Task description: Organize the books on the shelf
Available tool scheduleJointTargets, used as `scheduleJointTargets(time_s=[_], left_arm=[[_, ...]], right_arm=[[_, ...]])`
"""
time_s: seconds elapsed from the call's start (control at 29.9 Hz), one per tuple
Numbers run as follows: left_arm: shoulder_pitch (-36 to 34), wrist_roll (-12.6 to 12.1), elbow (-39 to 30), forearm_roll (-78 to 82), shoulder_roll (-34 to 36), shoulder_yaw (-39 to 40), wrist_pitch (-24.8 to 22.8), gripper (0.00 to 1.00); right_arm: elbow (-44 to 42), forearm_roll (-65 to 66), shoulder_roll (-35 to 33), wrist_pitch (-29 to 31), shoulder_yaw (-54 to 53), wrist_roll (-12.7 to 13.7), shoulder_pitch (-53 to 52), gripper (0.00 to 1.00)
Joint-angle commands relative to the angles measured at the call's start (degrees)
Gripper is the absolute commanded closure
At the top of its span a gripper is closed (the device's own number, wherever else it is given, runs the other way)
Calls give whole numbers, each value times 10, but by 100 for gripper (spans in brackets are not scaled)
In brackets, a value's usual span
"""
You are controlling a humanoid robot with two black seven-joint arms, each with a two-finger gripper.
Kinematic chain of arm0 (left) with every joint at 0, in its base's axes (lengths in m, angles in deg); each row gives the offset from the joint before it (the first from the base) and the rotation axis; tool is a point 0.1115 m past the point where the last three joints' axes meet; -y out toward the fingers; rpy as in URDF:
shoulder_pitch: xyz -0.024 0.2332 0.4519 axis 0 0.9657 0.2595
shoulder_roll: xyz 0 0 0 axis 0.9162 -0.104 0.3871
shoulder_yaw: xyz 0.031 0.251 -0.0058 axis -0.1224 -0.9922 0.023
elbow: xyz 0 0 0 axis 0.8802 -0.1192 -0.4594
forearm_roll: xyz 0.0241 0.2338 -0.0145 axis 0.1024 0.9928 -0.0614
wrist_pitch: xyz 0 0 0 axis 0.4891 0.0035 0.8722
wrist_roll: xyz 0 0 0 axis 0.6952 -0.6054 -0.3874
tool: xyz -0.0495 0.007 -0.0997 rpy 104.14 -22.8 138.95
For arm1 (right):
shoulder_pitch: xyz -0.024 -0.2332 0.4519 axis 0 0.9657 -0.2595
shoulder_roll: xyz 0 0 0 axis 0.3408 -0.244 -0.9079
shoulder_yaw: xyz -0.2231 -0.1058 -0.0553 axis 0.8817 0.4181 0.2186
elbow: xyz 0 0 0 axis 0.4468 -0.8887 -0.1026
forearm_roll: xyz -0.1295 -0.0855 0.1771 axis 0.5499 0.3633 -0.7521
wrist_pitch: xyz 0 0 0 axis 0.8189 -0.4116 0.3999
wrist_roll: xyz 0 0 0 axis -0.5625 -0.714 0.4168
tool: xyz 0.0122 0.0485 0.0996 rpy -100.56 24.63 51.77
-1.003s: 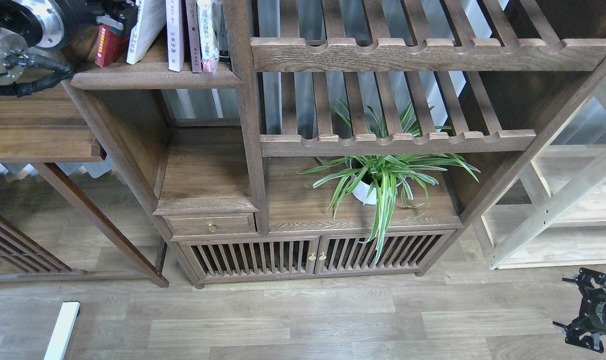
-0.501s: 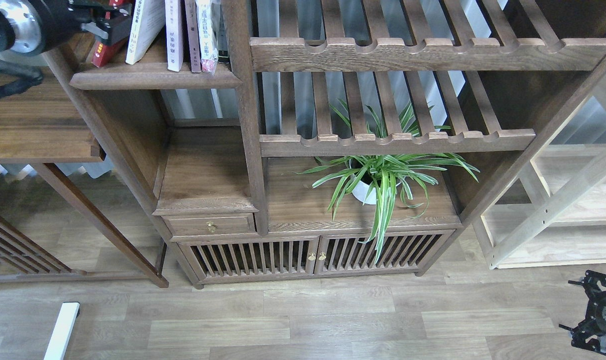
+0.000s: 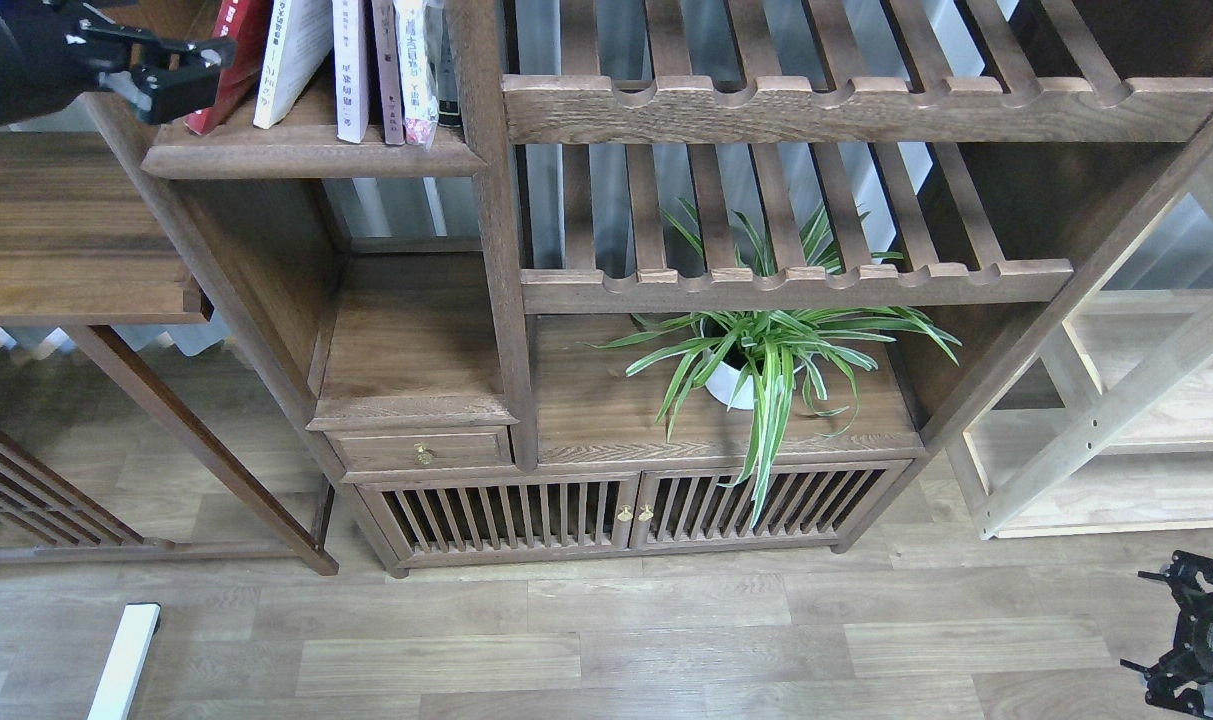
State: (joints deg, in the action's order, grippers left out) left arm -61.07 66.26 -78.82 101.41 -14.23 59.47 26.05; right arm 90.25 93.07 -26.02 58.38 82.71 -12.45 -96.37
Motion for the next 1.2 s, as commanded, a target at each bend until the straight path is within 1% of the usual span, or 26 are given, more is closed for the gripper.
scheduleJointTargets(time_s=[0.0,0.17,0.37,0.4,0.53,0.7,0.8,0.94,1.1,1.17], left_arm=[[3,0,-21,-1,31,-4,-43,15],[8,4,-40,-11,71,-8,-113,14],[42,13,-54,-12,123,-8,-230,13],[49,16,-55,-12,129,-8,-237,13],[88,33,-72,-12,150,-8,-237,12],[163,50,-85,-12,162,-8,-237,10],[224,61,-84,-11,157,-9,-237,9],[312,83,-79,-4,143,-8,-237,8],[389,112,-74,14,122,-8,-237,7],[423,126,-65,21,108,-7,-237,7]], right_arm=[[0,0,-1,0,1,0,0,0],[0,0,-3,0,1,0,4,0],[0,0,-3,0,0,0,9,0],[0,0,-3,0,0,0,9,0],[-1,0,-3,0,0,0,11,0],[-4,0,-3,0,0,0,12,0],[-5,-2,-3,0,0,0,12,0],[-8,-3,-3,0,0,0,16,0],[-12,-3,-2,0,-2,0,27,0],[-14,-4,-1,0,-2,0,28,0]])
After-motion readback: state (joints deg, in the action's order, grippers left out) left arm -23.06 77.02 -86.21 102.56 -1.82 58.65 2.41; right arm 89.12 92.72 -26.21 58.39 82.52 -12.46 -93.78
